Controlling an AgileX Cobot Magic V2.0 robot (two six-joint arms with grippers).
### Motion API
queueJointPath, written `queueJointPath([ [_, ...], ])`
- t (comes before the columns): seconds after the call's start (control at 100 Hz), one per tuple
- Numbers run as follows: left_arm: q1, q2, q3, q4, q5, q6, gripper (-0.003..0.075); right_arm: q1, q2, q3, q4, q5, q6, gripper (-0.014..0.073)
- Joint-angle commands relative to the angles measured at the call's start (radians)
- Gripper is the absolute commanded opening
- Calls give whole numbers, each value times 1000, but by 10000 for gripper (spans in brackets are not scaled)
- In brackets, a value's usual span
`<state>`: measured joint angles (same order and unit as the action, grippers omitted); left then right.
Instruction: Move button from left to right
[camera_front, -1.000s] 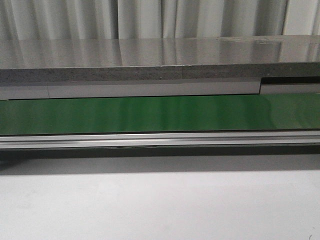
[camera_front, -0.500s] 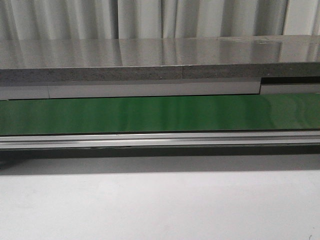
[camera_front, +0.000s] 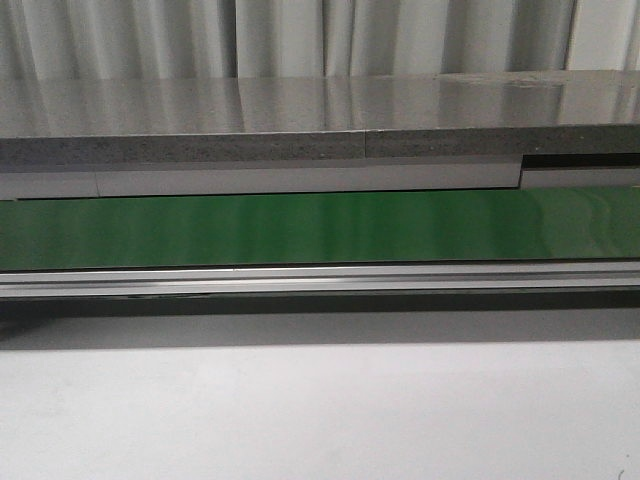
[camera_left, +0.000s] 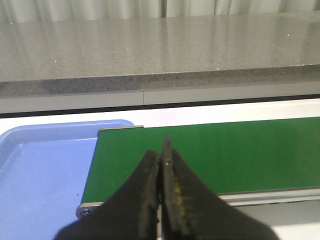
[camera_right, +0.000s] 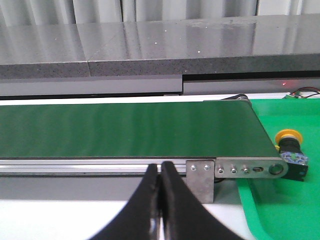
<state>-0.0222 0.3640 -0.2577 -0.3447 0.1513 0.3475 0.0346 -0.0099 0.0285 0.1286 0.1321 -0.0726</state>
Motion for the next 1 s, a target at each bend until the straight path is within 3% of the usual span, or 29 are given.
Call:
queueJointPath([
  [0.0,-6,6,-28,-13,-71,-3,-20,-4,-20,-16,-8,-88,0,-67],
  [0.99,-6,0,-10,35,-130,-31,-20,-4,-20,-16,-8,-88,0,-67],
])
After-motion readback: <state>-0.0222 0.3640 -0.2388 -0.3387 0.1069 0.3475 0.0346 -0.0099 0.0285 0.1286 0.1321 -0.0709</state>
